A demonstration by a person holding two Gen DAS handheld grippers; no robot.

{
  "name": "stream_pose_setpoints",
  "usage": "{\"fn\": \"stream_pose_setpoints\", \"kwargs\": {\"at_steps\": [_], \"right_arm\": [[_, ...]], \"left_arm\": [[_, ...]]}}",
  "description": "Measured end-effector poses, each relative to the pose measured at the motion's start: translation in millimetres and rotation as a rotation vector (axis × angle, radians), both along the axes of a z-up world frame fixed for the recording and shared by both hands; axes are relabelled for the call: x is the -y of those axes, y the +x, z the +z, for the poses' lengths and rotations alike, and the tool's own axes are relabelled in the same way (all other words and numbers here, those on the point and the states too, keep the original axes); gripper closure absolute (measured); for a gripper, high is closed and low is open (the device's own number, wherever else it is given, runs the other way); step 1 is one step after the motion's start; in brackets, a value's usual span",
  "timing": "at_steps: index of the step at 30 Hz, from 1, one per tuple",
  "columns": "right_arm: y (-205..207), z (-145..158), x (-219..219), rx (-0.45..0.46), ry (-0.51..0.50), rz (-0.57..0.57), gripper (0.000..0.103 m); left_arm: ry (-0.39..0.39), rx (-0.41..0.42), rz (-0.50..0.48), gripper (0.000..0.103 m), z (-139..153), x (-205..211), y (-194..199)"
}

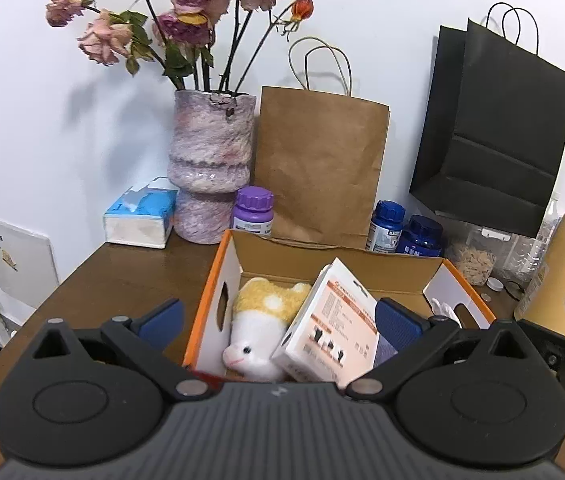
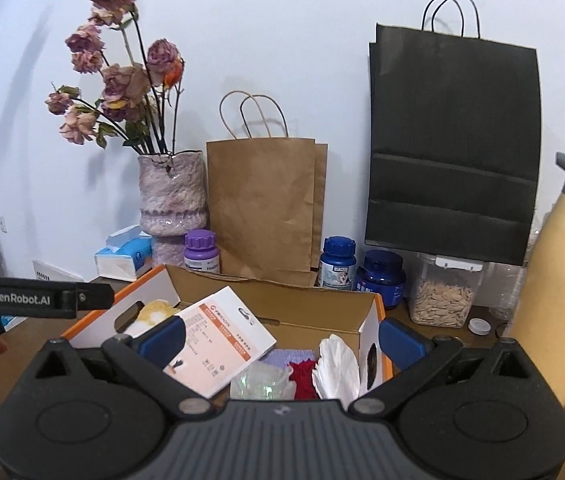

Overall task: Flip cup upright
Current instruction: 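Withdraw both grippers and move the right gripper to the white tape roll, then close the right gripper on the white tape roll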

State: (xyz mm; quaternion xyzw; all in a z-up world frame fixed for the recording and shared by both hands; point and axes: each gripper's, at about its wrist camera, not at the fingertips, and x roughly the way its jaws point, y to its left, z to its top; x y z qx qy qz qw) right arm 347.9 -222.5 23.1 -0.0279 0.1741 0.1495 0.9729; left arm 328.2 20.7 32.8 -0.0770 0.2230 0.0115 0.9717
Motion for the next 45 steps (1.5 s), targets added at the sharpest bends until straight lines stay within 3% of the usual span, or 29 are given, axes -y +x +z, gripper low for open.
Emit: {"fn": "stream_pose_setpoints", "kwargs": {"at_steps": [14, 31, 33, 39, 42, 43, 45], "right_arm": [[-82.8, -10.2, 4.4, -0.008, -0.037, 0.031, 0.0], [-141.3, -77.7, -7.3, -0.129, -0.074, 0.039, 0.003], [-138.3, -82.4, -11.4, -0.132, -0.087, 0.037, 0.008], [-125.9, -91.4, -17.5, -0.151, -0.077, 0.013, 0.037], [-122.0, -94.6, -19.0, -0.162, -0.081, 0.01, 0.062], [-121.0, -96.2, -19.3, -0.169, -0.084, 0.015, 0.077], [-122.3, -96.3, -16.1, -0.164, -0.055, 0.034, 0.078]], "left_arm": [[-0.006, -0.028, -0.018, 0.0, -4.0, 1.2, -73.4], [0.027, -0.101, -0.009, 0.0, -41.5, -9.2, -145.5], [0.022, -0.105, -0.007, 0.0, -44.2, -12.2, -150.8], [0.002, -0.113, 0.0, 0.0, -48.6, -17.0, -160.3], [-0.004, -0.118, -0.001, 0.0, -49.9, -16.5, -161.8], [-0.006, -0.119, -0.002, 0.0, -50.0, -16.2, -162.4], [-0.007, -0.119, -0.004, 0.0, -49.9, -14.9, -163.6]]}}
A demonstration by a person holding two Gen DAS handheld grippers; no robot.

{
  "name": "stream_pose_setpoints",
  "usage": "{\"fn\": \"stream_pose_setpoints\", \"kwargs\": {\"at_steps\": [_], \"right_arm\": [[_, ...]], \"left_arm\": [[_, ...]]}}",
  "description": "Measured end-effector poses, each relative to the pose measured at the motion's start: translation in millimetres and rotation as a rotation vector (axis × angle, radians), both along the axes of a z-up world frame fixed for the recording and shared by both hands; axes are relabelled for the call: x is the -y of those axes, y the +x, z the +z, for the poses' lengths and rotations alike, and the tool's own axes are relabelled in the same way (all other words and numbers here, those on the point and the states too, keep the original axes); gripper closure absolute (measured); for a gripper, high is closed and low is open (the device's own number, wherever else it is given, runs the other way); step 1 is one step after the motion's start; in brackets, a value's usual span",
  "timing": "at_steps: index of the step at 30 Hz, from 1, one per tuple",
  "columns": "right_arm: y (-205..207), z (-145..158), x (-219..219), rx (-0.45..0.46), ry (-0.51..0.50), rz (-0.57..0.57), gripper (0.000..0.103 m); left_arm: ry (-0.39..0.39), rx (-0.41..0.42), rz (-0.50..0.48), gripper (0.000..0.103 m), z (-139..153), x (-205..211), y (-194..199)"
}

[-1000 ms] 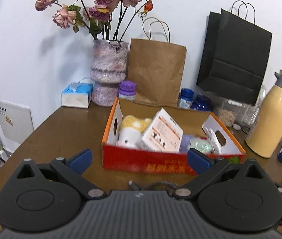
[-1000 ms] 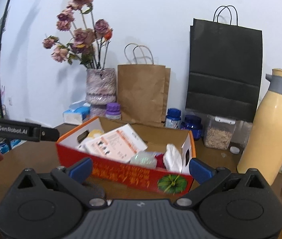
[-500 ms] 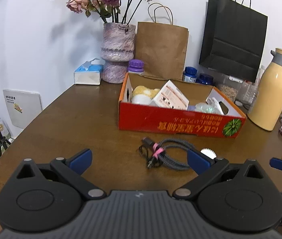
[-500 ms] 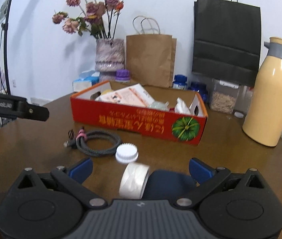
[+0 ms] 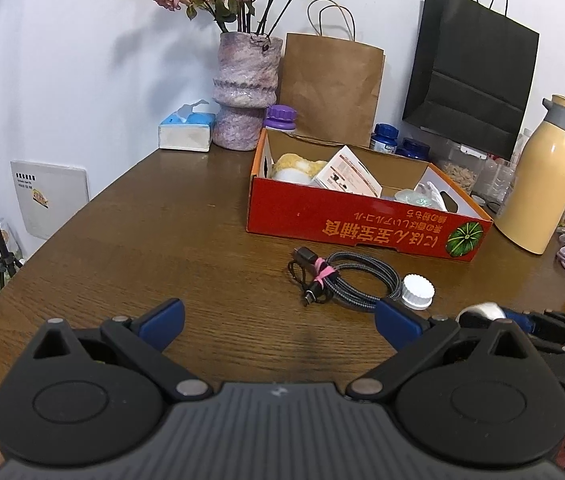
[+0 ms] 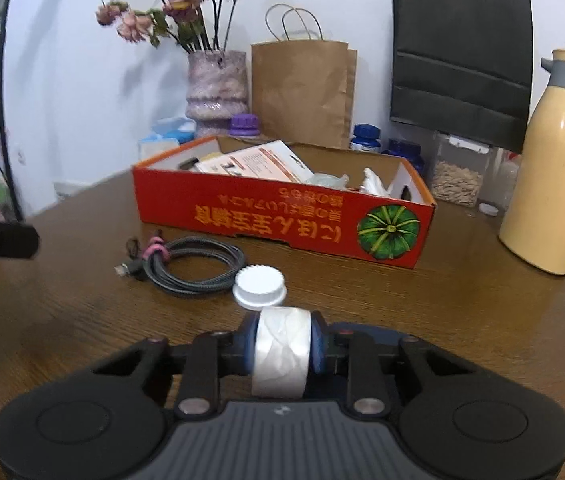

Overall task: Flip cup upright
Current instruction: 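Close the right gripper on the white tape roll, then lift the tape roll with the right gripper while the left gripper grasps the navy pouch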

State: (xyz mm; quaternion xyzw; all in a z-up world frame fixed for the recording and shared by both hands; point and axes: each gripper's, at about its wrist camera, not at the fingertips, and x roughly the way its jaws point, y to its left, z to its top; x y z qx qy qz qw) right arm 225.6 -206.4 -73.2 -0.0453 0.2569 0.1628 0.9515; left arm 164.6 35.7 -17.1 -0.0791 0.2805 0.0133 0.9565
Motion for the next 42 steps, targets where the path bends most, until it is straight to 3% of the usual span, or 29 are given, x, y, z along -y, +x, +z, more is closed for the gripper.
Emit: {"fn": "stream_pose_setpoints", "kwargs": {"at_steps": [4, 19, 42], "right_arm": [[-9.1, 5.4, 4.8, 0.067, 0.024, -0.005, 0.079], [-21.1, 23.4, 40.9, 0.172, 0.105, -0.013, 0.079], [-18.9, 24.0, 140.9, 0.209, 0.144, -0.097, 0.079]], "left_arm": [[-0.001, 0.0, -0.004, 0.0, 0.4, 3.4, -0.9], [0.012, -0.022, -0.056, 0.0, 0.5, 40.1, 3.2], [0.012, -0.139, -0.192, 0.0, -12.8, 164.4, 35.0]]}}
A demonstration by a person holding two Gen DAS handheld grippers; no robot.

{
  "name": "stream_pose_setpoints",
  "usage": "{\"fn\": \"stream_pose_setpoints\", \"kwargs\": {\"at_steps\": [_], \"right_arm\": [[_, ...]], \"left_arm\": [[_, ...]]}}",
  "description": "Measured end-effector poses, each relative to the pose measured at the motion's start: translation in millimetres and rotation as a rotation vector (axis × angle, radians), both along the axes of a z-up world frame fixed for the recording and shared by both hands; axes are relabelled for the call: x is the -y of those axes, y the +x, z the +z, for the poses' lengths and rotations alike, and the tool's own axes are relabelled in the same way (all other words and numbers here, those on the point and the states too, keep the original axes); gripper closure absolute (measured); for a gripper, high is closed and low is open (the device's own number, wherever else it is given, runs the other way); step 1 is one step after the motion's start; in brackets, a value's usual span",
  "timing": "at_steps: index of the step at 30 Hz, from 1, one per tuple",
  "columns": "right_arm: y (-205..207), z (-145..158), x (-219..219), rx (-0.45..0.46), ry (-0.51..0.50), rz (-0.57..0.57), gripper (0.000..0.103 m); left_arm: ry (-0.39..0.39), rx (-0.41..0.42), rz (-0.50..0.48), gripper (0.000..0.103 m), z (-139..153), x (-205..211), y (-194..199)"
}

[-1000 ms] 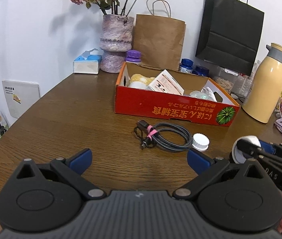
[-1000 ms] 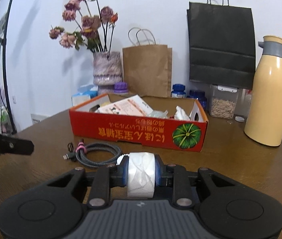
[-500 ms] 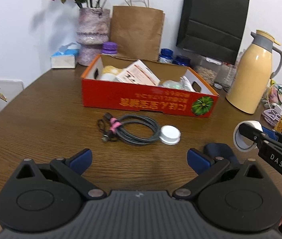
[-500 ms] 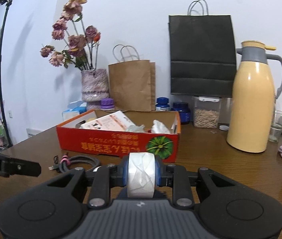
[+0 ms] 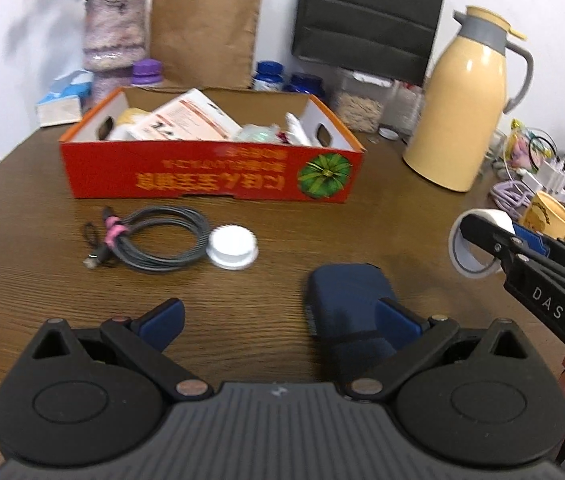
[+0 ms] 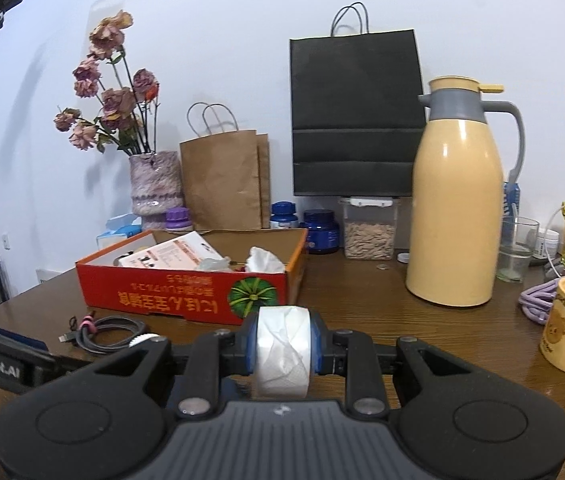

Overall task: Flip cup upright
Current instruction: 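Lift the tape roll with the right gripper while the left gripper grasps the navy pouch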

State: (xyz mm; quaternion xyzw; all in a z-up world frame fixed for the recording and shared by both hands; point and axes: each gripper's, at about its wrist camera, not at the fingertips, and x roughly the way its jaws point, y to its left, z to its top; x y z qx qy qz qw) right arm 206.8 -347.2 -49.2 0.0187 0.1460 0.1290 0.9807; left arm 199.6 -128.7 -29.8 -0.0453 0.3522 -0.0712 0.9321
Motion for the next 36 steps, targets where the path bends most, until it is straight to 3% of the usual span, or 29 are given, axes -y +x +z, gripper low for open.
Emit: {"fn": "stream_pose_setpoints", "kwargs": {"at_steps": [10, 19, 22, 33, 35, 36], "right_arm": [[0.2, -2.6, 34.8, 0.003, 0.009, -0.038, 0.079], [-1.5, -4.1, 41.5, 0.003, 0.008, -0.035, 0.079], [-2.9, -4.8, 40.5, 0.003, 0.007, -0.031, 0.079], [-2.5, -6.6, 39.8, -0.001, 0.011, -0.042, 0.079], [-2.6, -7.2, 39.5, -0.001, 0.011, -0.047, 0.079], [-2.7, -7.2, 39.3, -0.001, 0.01, -0.05, 0.079]], "left_arm": [[0.052, -0.042, -0.018, 0.0, -16.6, 50.2, 15.5], [0.115, -0.093, 0.023, 0.0, -37.8, 66.6, 26.2], [0.149, -0.067, 0.035, 0.0, -43.9, 69.4, 24.7], [0.151, -0.044, 0.013, 0.0, -45.6, 70.7, 23.0], [0.147, -0.029, 0.005, 0.005, -45.3, 70.4, 20.1], [0.14, -0.02, -0.003, 0.014, -44.3, 70.3, 18.3]]}}
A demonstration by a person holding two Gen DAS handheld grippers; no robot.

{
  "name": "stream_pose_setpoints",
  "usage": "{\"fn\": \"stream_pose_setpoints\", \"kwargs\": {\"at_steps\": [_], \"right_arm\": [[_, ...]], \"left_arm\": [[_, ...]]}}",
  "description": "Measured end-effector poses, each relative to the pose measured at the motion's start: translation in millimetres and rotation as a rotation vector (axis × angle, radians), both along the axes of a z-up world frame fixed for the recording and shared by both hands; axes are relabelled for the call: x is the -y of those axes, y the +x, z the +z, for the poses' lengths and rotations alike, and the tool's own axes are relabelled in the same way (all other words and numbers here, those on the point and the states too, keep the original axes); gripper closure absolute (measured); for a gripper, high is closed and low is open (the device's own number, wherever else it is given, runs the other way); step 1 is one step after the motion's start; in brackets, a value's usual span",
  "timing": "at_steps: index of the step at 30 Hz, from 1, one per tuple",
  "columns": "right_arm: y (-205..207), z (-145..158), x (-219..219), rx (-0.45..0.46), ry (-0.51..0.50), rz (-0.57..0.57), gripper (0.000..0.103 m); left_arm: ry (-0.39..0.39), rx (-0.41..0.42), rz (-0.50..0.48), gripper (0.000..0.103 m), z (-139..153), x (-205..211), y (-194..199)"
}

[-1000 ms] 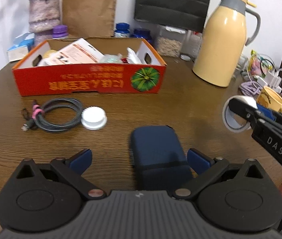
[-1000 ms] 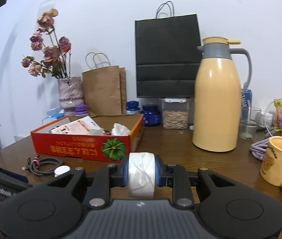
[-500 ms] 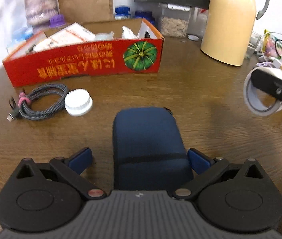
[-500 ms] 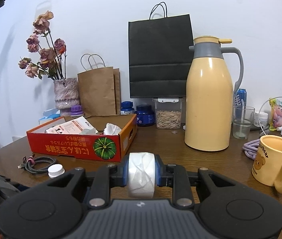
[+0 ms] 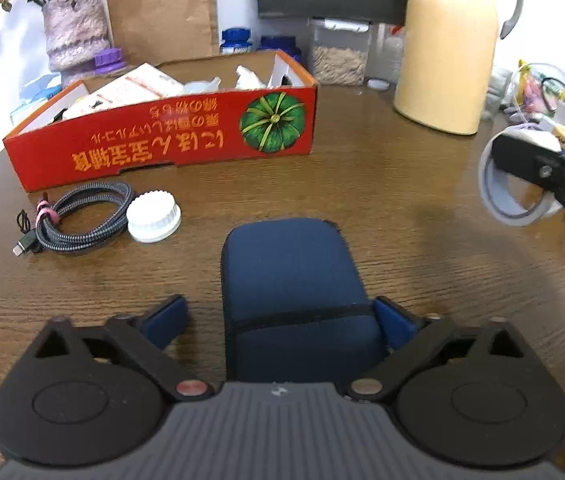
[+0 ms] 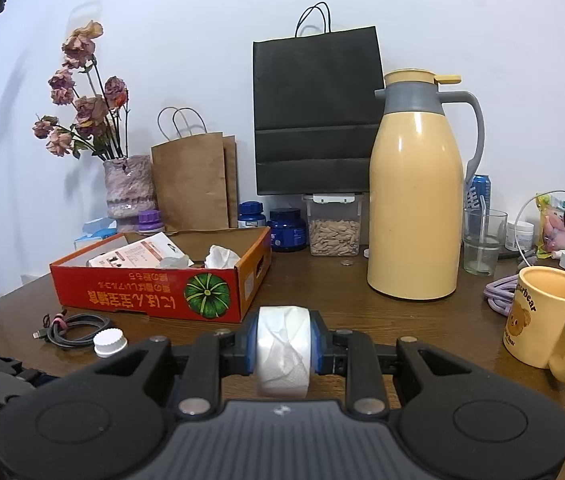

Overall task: Flip cup upright
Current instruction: 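Lift the tape roll with the right gripper while the left gripper grasps the navy pouch, then carry the navy pouch and tape roll over the red box with both grippers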

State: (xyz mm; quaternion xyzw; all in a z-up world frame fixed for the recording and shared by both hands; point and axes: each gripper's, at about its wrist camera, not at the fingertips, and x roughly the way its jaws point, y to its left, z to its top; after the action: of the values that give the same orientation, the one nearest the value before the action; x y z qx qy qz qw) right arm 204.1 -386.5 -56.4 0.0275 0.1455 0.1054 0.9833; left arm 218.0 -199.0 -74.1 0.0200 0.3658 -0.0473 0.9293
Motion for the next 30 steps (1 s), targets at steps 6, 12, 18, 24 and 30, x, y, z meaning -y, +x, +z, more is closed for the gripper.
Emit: {"fn": "stream_pose_setpoints", "kwargs": {"at_steps": [6, 12, 18, 24, 30], "right_arm": [[-0.5, -1.6, -1.2, -0.006, -0.003, -0.023, 0.079], [1.5, -3.8, -3.6, -0.012, -0.009, -0.041, 0.079], [-2.5, -4.2, -10.1, 0.001, -0.003, -0.06, 0.079], [-7.6, -3.2, -20.9, 0.017, 0.007, -0.056, 0.079], [-10.2, -2.2, -40.9, 0.02, 0.01, -0.04, 0.079]], "left_arm": [[-0.025, 0.042, -0.025, 0.034, 4.1, -5.1, -6.2], [-0.038, 0.057, -0.066, 0.038, 8.7, -11.1, -9.0], [-0.061, 0.106, -0.067, 0.038, 18.5, -28.1, -14.0], [-0.08, 0.125, -0.051, 0.038, 27.0, -47.2, -14.5], [-0.103, 0.169, -0.054, 0.038, 41.8, -67.8, -17.9]]}}
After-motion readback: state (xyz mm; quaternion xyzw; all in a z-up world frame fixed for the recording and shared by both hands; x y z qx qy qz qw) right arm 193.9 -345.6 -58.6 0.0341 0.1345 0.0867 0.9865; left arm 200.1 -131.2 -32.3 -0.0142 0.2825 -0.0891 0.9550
